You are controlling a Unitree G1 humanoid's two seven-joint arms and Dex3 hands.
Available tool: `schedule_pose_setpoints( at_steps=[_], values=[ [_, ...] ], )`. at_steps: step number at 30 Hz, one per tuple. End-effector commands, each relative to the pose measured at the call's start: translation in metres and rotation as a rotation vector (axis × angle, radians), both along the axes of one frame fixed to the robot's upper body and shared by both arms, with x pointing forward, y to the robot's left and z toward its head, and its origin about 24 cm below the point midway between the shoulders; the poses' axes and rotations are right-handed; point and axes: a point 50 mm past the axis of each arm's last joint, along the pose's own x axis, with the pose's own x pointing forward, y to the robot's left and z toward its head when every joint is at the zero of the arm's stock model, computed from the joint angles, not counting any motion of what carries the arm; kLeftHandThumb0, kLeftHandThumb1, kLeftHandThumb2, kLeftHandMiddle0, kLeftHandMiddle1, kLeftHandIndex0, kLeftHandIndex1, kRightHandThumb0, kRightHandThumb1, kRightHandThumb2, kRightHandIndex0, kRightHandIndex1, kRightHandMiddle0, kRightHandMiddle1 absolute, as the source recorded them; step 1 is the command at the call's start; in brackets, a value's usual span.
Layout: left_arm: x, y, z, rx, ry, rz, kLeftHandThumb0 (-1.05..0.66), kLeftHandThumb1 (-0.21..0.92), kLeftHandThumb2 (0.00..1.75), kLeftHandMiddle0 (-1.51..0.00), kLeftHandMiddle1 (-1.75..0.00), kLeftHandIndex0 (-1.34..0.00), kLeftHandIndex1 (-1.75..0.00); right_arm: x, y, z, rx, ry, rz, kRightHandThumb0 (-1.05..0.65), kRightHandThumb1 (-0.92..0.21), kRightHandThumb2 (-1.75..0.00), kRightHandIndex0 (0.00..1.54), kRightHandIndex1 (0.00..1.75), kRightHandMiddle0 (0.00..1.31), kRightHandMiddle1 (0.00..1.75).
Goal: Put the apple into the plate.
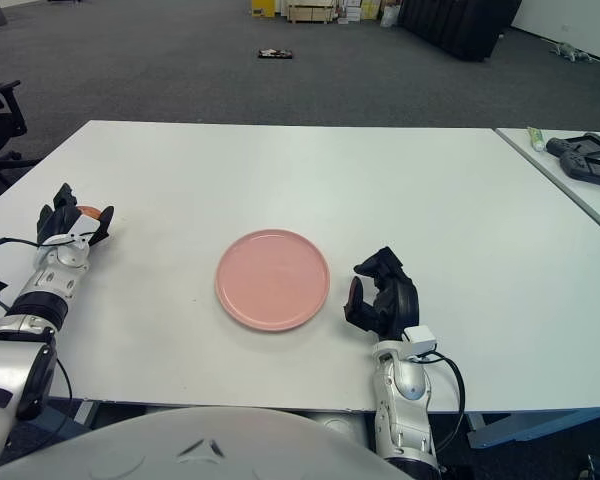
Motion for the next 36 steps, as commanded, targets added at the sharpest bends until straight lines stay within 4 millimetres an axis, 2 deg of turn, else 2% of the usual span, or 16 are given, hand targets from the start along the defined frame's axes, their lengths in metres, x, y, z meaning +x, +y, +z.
schedule_pose_setpoints(
  at_steps=[1, 3, 6, 7, 8, 10, 12, 14, 17, 22, 26, 29, 32, 34, 36],
  values=[
    [-0.0269, -0.0185, -0.0370, -0.096, 0.158, -0.017, -0.99, 0.92, 0.70, -0.04, -0.18, 0.00, -0.50, 0.0017, -0.0012, 0.0040, -0.007, -0.025, -0.006, -0.46, -0.38, -1.24, 1.22, 1.75, 0.56, 1.75],
    [-0.0271, -0.0190, -0.0363, -0.089, 0.144, -0.018, -0.99, 0.92, 0.69, -0.02, -0.28, 0.00, -0.56, 0.0018, -0.0013, 0.0040, -0.007, -0.026, -0.006, -0.46, -0.38, -1.24, 1.22, 1.75, 0.56, 1.75],
    [-0.0274, -0.0196, -0.0352, -0.077, 0.115, -0.020, -0.96, 0.92, 0.65, -0.03, -0.58, 0.00, -0.71, 0.0018, -0.0013, 0.0040, -0.004, -0.028, -0.007, -0.46, -0.39, -1.23, 1.22, 1.75, 0.55, 1.75],
    [-0.0276, -0.0198, -0.0351, -0.073, 0.104, -0.021, -0.95, 0.92, 0.64, -0.05, -0.74, 0.00, -0.78, 0.0018, -0.0013, 0.0041, -0.002, -0.028, -0.007, -0.45, -0.40, -1.22, 1.21, 1.75, 0.55, 1.75],
    [-0.0278, -0.0199, -0.0351, -0.071, 0.095, -0.021, -0.94, 0.92, 0.62, -0.11, -0.87, 0.00, -0.87, 0.0017, -0.0014, 0.0041, -0.001, -0.028, -0.008, -0.45, -0.41, -1.20, 1.21, 1.75, 0.54, 1.75],
    [-0.0280, -0.0200, -0.0353, -0.072, 0.083, -0.024, -0.92, 0.92, 0.60, -0.17, -1.02, 0.00, -0.98, 0.0017, -0.0017, 0.0042, -0.001, -0.027, -0.008, -0.45, -0.42, -1.18, 1.20, 1.75, 0.52, 1.75],
    [-0.0281, -0.0199, -0.0355, -0.075, 0.075, -0.027, -0.90, 0.92, 0.58, -0.29, -1.30, 0.00, -1.12, 0.0016, -0.0019, 0.0042, -0.001, -0.026, -0.009, -0.44, -0.44, -1.17, 1.20, 1.75, 0.52, 1.75],
    [-0.0281, -0.0198, -0.0355, -0.081, 0.064, -0.033, -0.88, 0.92, 0.57, -0.34, -1.43, 0.00, -1.21, 0.0016, -0.0021, 0.0042, -0.002, -0.025, -0.009, -0.44, -0.44, -1.16, 1.20, 1.75, 0.51, 1.75],
    [-0.0281, -0.0195, -0.0352, -0.093, 0.042, -0.041, -0.83, 0.87, 0.59, -0.40, -1.53, -0.01, -1.31, 0.0016, -0.0023, 0.0044, -0.003, -0.027, -0.005, -0.44, -0.44, -1.16, 1.20, 1.75, 0.51, 1.75],
    [-0.0280, -0.0192, -0.0351, -0.101, 0.024, -0.056, -0.74, 0.72, 0.75, -0.44, -1.60, -0.08, -1.41, 0.0015, -0.0026, 0.0044, 0.000, -0.027, -0.004, -0.44, -0.45, -1.16, 1.20, 1.75, 0.51, 1.75],
    [-0.0286, -0.0176, -0.0351, -0.105, 0.018, -0.075, -0.64, 0.61, 0.90, -0.44, -1.59, -0.20, -1.51, 0.0014, -0.0029, 0.0042, 0.005, -0.026, -0.008, -0.44, -0.45, -1.16, 1.21, 1.75, 0.51, 1.75],
    [-0.0292, -0.0166, -0.0347, -0.094, 0.001, -0.087, -0.48, 0.59, 0.93, -0.43, -1.64, -0.35, -1.65, 0.0014, -0.0031, 0.0042, 0.008, -0.028, -0.010, -0.44, -0.45, -1.16, 1.20, 1.75, 0.51, 1.75],
    [-0.0289, -0.0162, -0.0338, -0.061, -0.012, -0.100, -0.44, 0.55, 1.00, -0.41, -1.68, -0.41, -1.71, 0.0014, -0.0034, 0.0044, 0.006, -0.030, -0.011, -0.44, -0.44, -1.16, 1.20, 1.75, 0.51, 1.75],
    [-0.0281, -0.0161, -0.0331, -0.029, -0.009, -0.112, -0.23, 0.46, 1.12, -0.46, -1.67, -0.43, -1.73, 0.0013, -0.0036, 0.0045, 0.004, -0.030, -0.011, -0.44, -0.44, -1.16, 1.19, 1.75, 0.51, 1.75],
    [-0.0275, -0.0164, -0.0324, 0.004, -0.004, -0.126, -0.10, 0.35, 1.26, -0.54, -1.71, -0.44, -1.74, 0.0013, -0.0038, 0.0045, 0.003, -0.029, -0.011, -0.44, -0.44, -1.16, 1.19, 1.75, 0.51, 1.75]
  ],
)
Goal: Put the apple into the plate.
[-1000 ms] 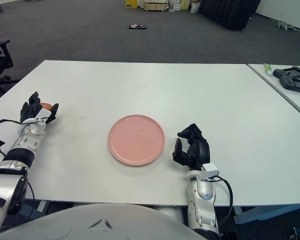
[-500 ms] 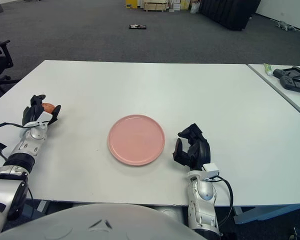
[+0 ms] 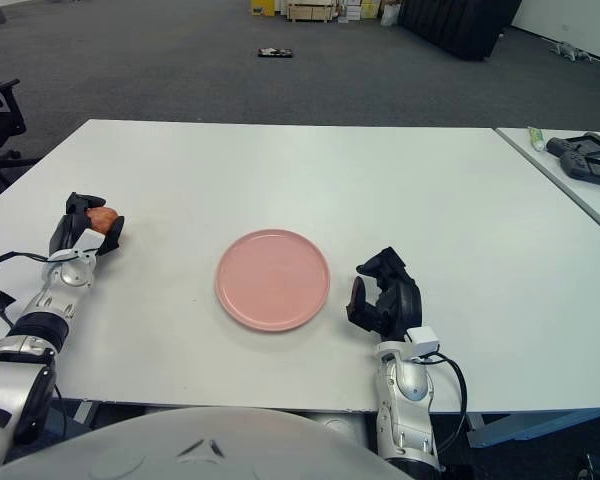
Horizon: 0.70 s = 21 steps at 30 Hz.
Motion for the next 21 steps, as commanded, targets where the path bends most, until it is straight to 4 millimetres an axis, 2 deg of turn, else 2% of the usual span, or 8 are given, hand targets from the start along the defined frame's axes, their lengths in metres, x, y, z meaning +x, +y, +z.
schedule_pose_setpoints(
  at_steps=[1, 6, 9, 21],
  values=[
    [-0.0171, -0.0087, -0.0245, 0.027, 0.134, -0.031, -0.08, 0.33, 1.29, -0.56, -1.72, -0.45, -1.74, 0.0018, -0.0013, 0.0041, 0.005, -0.025, -0.005, -0.44, -0.44, -1.16, 1.19, 1.75, 0.51, 1.75],
    [-0.0169, -0.0088, -0.0234, 0.142, 0.151, -0.087, -0.02, 0.13, 1.51, -0.75, -1.69, -0.54, -1.75, 0.0017, -0.0016, 0.0044, 0.004, -0.025, -0.004, -0.44, -0.45, -1.16, 1.19, 1.75, 0.51, 1.75],
    [-0.0168, -0.0083, -0.0240, 0.135, 0.165, -0.091, -0.01, 0.08, 1.56, -0.81, -1.65, -0.57, -1.75, 0.0015, -0.0018, 0.0043, 0.008, -0.025, -0.006, -0.44, -0.45, -1.15, 1.19, 1.75, 0.50, 1.75],
    [-0.0141, -0.0108, -0.0220, 0.093, 0.130, -0.096, 0.00, 0.07, 1.55, -0.84, -1.60, -0.57, -1.75, 0.0016, -0.0018, 0.0048, 0.007, -0.027, -0.010, -0.44, -0.44, -1.16, 1.18, 1.75, 0.51, 1.75]
  ],
)
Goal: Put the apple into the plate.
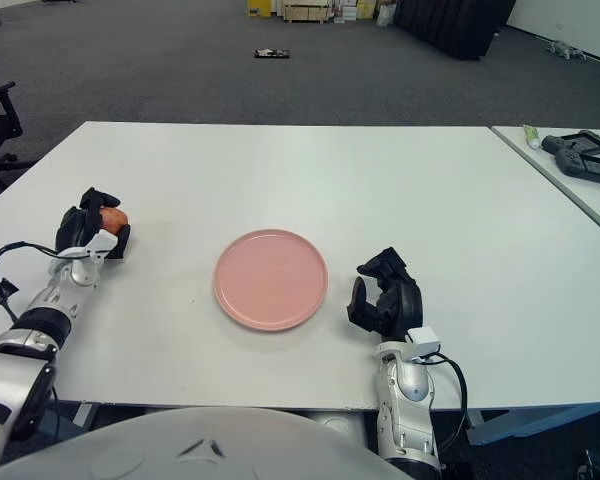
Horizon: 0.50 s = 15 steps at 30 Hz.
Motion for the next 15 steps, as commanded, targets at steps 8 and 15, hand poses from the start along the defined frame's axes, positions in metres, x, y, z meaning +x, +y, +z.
schedule_pose_setpoints(
  at_steps=[8, 15],
  values=[
    [-0.0219, -0.0035, -0.0248, -0.012, 0.112, -0.048, 0.00, 0.09, 1.54, -0.83, -1.60, -0.56, -1.75, 0.0024, -0.0010, 0.0048, 0.021, -0.031, -0.007, -0.44, -0.45, -1.15, 1.18, 1.75, 0.50, 1.75],
    [-0.0210, -0.0035, -0.0235, -0.028, 0.099, -0.049, 0.00, 0.09, 1.53, -0.83, -1.61, -0.55, -1.75, 0.0026, -0.0010, 0.0047, 0.014, -0.034, -0.012, -0.43, -0.47, -1.13, 1.17, 1.75, 0.49, 1.75]
  ],
)
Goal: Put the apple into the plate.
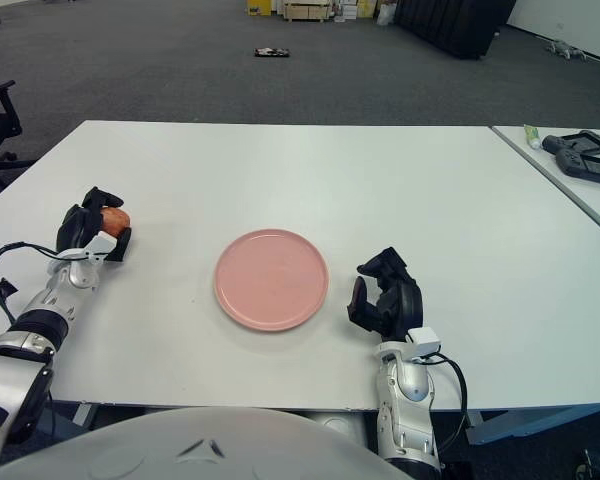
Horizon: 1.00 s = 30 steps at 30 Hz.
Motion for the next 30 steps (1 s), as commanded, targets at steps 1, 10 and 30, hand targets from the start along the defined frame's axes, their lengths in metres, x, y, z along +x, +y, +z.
schedule_pose_setpoints(
  at_steps=[1, 10, 30],
  values=[
    [-0.020, -0.003, -0.025, -0.026, 0.130, -0.001, 0.00, 0.09, 1.53, -0.83, -1.61, -0.55, -1.75, 0.003, -0.001, 0.005, 0.008, -0.033, -0.011, -0.43, -0.47, -1.13, 1.17, 1.75, 0.49, 1.75],
    [-0.018, -0.003, -0.023, -0.041, 0.121, -0.008, 0.00, 0.10, 1.53, -0.83, -1.61, -0.55, -1.75, 0.004, -0.001, 0.005, 0.007, -0.035, -0.011, -0.43, -0.47, -1.12, 1.17, 1.75, 0.49, 1.75],
    [-0.014, -0.010, 0.000, -0.069, -0.078, -0.098, 0.00, 0.09, 1.53, -0.83, -1.60, -0.55, -1.75, 0.004, -0.001, 0.005, 0.015, -0.036, -0.015, -0.44, -0.46, -1.14, 1.18, 1.75, 0.50, 1.75]
  ],
)
